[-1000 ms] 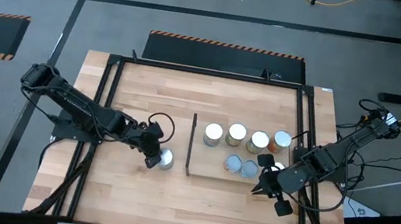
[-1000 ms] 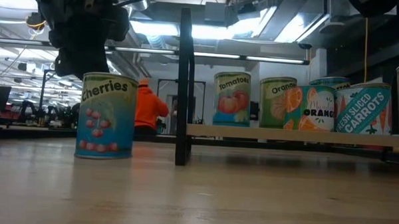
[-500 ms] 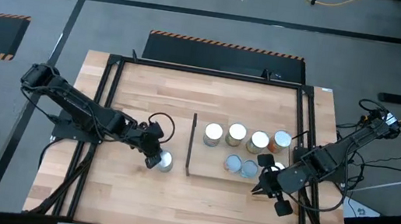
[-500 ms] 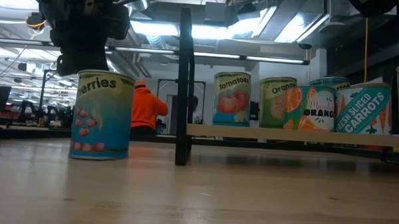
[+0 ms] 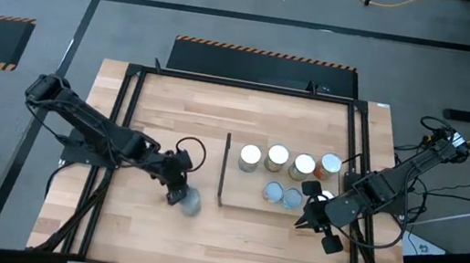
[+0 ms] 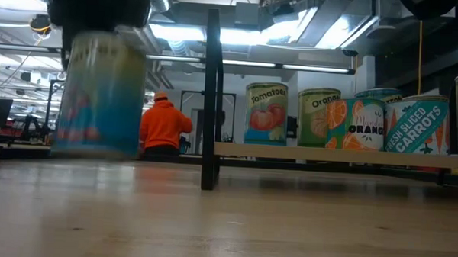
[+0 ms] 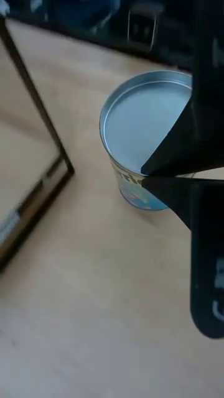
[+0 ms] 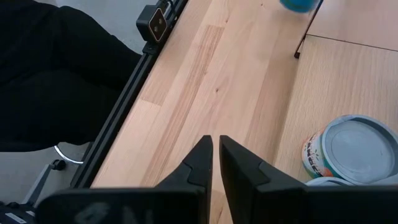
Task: Pick and place cans onto a shelf
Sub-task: Put the canned cherries on the shelf
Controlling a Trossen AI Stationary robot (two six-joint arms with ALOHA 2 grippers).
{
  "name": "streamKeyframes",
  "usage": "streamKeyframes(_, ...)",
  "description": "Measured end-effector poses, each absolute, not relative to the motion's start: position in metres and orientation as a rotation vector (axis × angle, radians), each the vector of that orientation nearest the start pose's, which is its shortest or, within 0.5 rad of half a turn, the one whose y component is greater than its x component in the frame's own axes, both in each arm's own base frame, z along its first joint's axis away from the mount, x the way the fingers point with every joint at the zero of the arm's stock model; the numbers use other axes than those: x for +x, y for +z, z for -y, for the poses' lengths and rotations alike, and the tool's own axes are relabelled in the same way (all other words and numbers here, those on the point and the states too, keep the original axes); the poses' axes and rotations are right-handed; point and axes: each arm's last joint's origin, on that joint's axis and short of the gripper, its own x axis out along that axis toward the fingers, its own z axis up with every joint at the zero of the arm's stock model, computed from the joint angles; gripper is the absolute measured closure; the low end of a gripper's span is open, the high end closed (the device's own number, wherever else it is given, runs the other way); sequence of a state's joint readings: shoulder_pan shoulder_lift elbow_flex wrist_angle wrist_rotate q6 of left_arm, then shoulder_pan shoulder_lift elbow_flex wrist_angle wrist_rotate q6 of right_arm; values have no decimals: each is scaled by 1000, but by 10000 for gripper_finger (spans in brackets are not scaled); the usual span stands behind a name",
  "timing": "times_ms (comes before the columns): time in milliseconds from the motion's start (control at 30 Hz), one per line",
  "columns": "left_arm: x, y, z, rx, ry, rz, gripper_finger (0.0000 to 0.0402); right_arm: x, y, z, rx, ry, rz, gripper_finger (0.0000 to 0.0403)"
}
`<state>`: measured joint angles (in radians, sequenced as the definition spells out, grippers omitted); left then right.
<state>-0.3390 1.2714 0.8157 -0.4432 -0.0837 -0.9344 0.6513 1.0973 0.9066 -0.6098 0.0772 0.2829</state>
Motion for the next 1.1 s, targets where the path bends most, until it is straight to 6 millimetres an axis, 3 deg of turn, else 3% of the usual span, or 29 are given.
streamKeyframes(200, 236, 247, 106, -744, 60, -872, 401, 175, 282, -131, -27, 428, -824, 368)
streamKeyframes(400, 240, 269, 137, -820, -128, -651, 401, 175, 282, -131, -27, 428, -824, 368)
streamKeyframes(633, 251, 275, 162, -819, -175, -475, 401, 176, 282, -131, -26, 429, -824, 368)
streamKeyframes(767, 273, 281, 172, -777, -178, -460, 401, 176, 282, -131, -25, 429, -822, 368)
streamKeyframes(1100, 343, 332, 188, -693, -221, -436, 401, 176, 282, -131, -24, 431, -820, 368)
